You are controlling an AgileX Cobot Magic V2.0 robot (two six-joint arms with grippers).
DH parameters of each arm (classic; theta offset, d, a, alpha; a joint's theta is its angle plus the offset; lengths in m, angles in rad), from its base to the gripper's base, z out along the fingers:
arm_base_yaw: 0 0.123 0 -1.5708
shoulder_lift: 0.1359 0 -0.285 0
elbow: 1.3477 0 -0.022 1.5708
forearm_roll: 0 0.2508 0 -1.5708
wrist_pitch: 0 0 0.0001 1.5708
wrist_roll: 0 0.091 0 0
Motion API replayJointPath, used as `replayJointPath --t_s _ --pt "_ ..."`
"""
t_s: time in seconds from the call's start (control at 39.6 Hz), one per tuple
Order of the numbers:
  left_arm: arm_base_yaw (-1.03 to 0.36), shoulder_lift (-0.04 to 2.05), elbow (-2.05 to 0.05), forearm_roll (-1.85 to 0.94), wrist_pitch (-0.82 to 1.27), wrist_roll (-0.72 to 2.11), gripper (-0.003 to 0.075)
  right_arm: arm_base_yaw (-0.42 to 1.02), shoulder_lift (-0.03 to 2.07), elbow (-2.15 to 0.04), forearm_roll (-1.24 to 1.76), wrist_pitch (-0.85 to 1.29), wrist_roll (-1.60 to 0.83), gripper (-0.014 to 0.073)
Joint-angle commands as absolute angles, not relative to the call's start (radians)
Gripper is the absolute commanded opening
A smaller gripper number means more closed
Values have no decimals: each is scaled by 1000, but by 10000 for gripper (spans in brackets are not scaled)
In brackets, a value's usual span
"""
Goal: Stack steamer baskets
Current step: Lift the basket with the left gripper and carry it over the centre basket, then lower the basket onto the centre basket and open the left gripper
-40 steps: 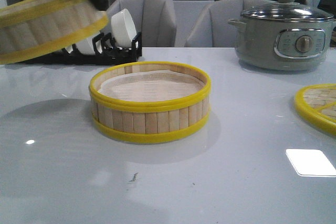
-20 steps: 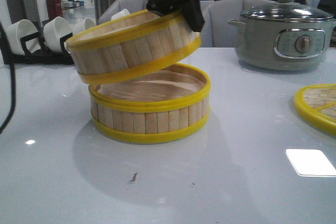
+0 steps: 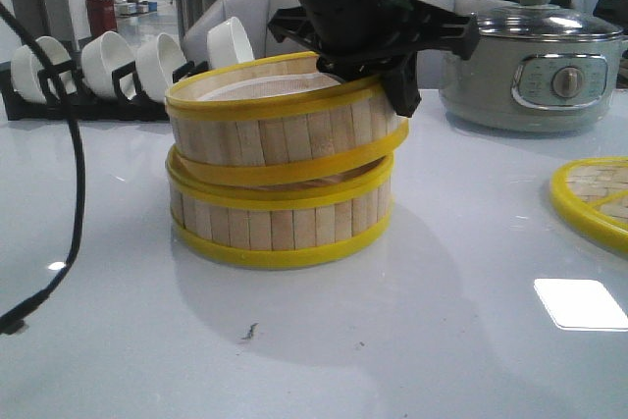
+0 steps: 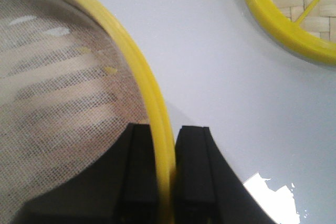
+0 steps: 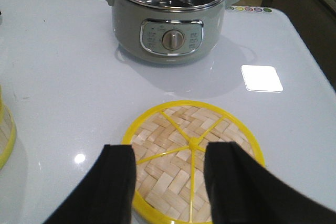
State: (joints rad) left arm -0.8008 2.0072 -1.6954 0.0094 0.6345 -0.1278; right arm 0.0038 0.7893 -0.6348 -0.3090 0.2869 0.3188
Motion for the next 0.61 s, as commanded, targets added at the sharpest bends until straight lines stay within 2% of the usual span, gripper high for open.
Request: replayJointPath --t_s 0.0,0.58 --pt "-806 1948 -1734 35 593 -123 88 -1 785 -673 -327 218 315 405" --pt "-806 1977 -1734 56 622 -123 88 -1 785 -673 -327 218 315 405"
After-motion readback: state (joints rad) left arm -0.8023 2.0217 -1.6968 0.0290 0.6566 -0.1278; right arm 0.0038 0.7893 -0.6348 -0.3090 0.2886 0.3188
